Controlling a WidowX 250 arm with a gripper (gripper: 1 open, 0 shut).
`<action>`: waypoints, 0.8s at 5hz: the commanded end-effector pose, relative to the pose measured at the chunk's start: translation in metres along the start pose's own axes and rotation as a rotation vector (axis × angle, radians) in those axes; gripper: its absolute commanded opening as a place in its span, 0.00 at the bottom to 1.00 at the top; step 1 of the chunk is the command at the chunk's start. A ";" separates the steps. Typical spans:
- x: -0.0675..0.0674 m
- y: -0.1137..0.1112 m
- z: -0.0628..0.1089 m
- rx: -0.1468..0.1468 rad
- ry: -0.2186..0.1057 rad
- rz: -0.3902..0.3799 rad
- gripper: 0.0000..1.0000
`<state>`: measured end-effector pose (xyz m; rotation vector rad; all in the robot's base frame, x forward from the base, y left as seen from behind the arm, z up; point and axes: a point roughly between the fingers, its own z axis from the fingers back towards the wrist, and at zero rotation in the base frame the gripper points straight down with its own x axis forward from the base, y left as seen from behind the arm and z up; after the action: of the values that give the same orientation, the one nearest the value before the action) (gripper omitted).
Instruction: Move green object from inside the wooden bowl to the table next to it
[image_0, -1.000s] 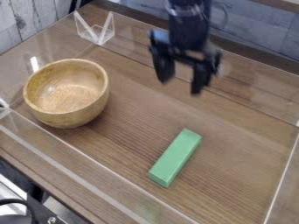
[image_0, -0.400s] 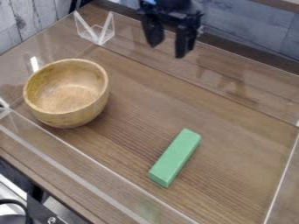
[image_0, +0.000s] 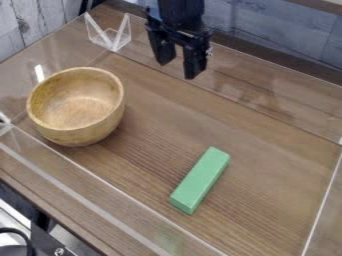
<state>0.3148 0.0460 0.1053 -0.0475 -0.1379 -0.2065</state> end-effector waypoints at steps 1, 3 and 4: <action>0.010 0.001 -0.003 0.012 -0.048 -0.109 0.00; 0.023 0.007 -0.016 0.013 -0.051 -0.081 0.00; 0.024 0.005 -0.016 0.004 -0.056 -0.049 0.00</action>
<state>0.3295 0.0438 0.0737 -0.0634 -0.1311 -0.2511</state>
